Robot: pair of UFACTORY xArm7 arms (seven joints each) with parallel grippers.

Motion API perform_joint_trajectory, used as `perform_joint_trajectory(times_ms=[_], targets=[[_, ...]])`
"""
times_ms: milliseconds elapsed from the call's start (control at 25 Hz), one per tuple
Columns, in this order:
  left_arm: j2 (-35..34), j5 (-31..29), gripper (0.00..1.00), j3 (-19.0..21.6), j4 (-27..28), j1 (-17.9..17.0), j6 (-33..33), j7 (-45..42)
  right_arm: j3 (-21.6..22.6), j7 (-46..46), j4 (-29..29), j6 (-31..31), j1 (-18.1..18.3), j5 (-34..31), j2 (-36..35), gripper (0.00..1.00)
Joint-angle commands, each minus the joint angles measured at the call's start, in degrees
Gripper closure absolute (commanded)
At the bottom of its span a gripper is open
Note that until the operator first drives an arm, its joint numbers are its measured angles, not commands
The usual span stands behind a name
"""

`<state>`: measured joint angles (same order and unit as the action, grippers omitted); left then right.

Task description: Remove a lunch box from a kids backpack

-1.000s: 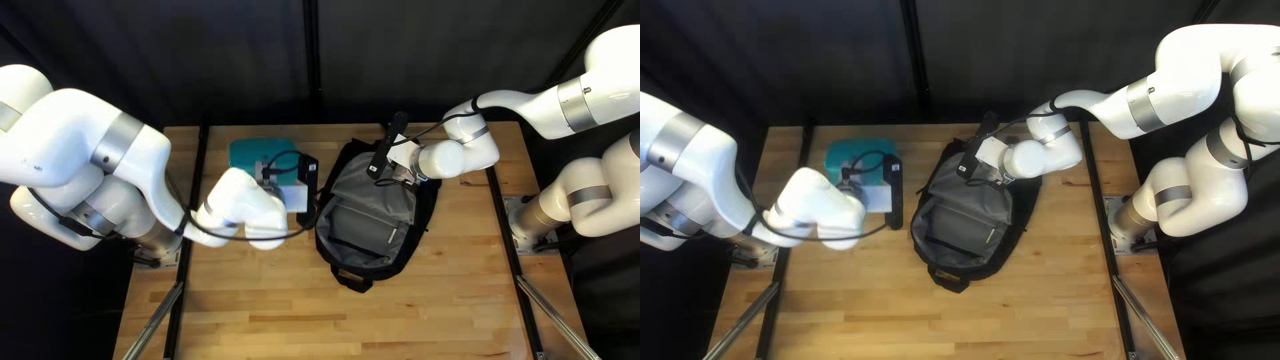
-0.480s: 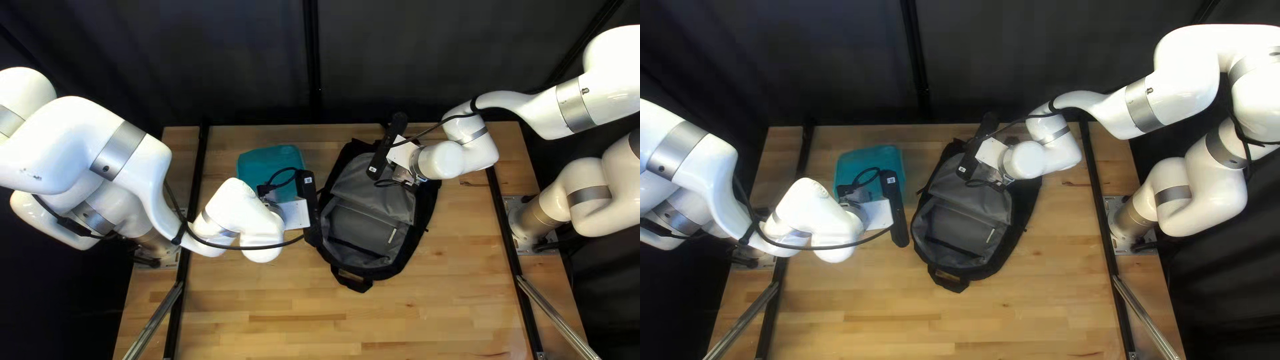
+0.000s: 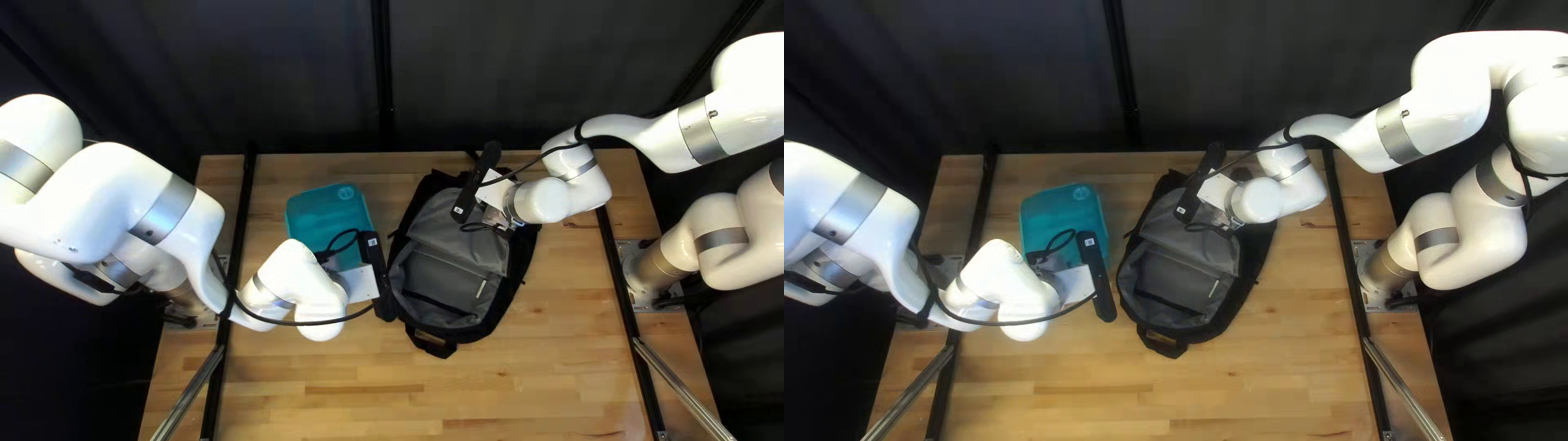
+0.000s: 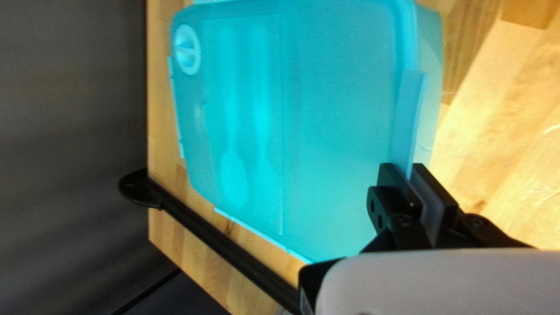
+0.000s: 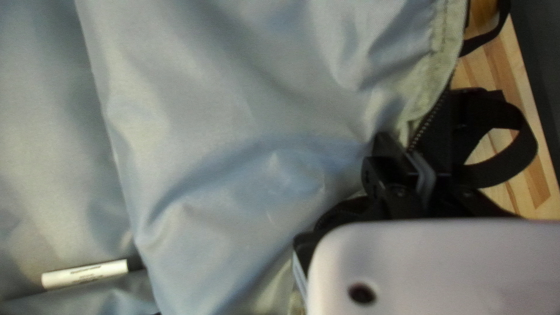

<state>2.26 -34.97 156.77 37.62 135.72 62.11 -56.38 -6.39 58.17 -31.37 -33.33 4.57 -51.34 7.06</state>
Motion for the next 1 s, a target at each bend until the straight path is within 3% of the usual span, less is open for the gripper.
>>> perform_joint_trajectory(times_ms=[40, 80, 360, 720, 1000], targets=[[0.1, 0.2, 0.39, -0.1, -1.7, 0.1, -2.5, -1.5, 0.1, 0.1, -0.1, -0.2, -0.1, 0.1, 0.1, 1.0], [0.3, 0.1, 0.0, -0.1, -2.0, 0.1, -3.0, -1.9, 0.1, 0.0, -0.1, -0.2, -0.1, 0.2, 0.1, 1.0], [7.2, 0.2, 0.0, 0.0, -2.8, 0.3, -2.4, -2.1, 0.3, -0.3, 0.2, -1.0, -0.3, 0.4, 0.9, 1.0], [21.7, 3.3, 0.0, 1.5, 1.8, -0.4, 4.3, 0.6, 0.5, -0.9, 0.8, -2.1, -0.4, 0.5, 2.4, 1.0], [25.0, 5.2, 0.0, 3.2, 6.0, -1.9, 6.8, 2.0, 0.8, -1.7, 0.9, -3.2, -0.8, 1.0, 3.7, 1.0]])
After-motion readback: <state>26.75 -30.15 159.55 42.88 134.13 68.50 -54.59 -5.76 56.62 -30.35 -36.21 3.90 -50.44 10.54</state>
